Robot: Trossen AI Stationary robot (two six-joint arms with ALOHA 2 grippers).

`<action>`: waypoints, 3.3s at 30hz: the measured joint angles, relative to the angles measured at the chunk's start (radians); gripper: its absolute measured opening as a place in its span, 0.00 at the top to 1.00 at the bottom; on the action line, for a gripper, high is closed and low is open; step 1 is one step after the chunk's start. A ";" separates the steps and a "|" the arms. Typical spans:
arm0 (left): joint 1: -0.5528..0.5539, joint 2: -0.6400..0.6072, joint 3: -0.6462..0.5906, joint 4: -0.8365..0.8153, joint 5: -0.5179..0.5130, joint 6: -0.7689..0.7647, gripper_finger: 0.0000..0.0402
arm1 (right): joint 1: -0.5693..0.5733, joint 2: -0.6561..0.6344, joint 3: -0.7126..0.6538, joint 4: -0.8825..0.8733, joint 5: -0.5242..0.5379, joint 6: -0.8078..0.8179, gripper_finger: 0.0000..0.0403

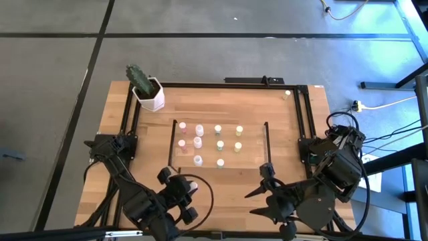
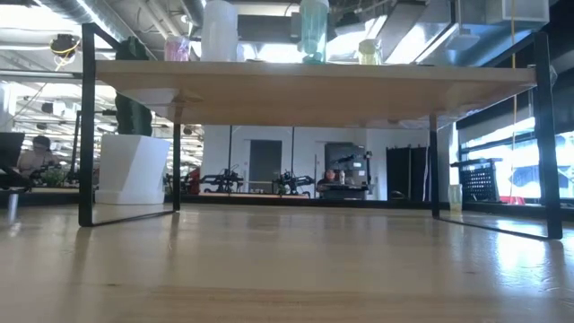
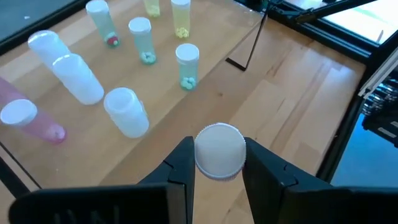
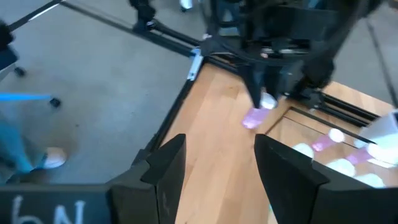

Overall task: Pick and place medicine bottles onto shelf by color
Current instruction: Put the pink pill bottle on the shelf aligned with the other pink pill bottles

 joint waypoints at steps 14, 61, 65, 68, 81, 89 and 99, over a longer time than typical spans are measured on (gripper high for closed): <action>0.010 -0.015 -0.003 0.000 -0.040 0.050 0.79 | 0.000 0.000 0.000 -0.002 0.051 0.036 0.52; 0.163 -0.339 -0.541 0.102 0.148 0.001 0.79 | -0.012 0.000 0.000 -0.002 0.111 0.062 0.52; 0.163 -0.339 -0.541 0.102 0.172 0.000 0.79 | -0.012 0.000 0.000 -0.002 0.104 0.062 0.52; 0.163 -0.339 -0.541 0.102 0.173 0.001 0.79 | -0.012 0.000 0.000 -0.002 0.103 0.062 0.52; 0.167 -0.339 -0.553 0.088 0.181 0.000 0.79 | -0.013 0.000 0.000 -0.001 0.103 0.062 0.52; 0.175 -0.337 -0.648 0.169 0.192 0.000 0.79 | -0.013 0.000 0.000 -0.001 0.102 0.062 0.52; 0.189 -0.338 -0.660 0.174 0.189 0.001 0.78 | -0.013 0.000 0.000 -0.001 0.102 0.062 0.52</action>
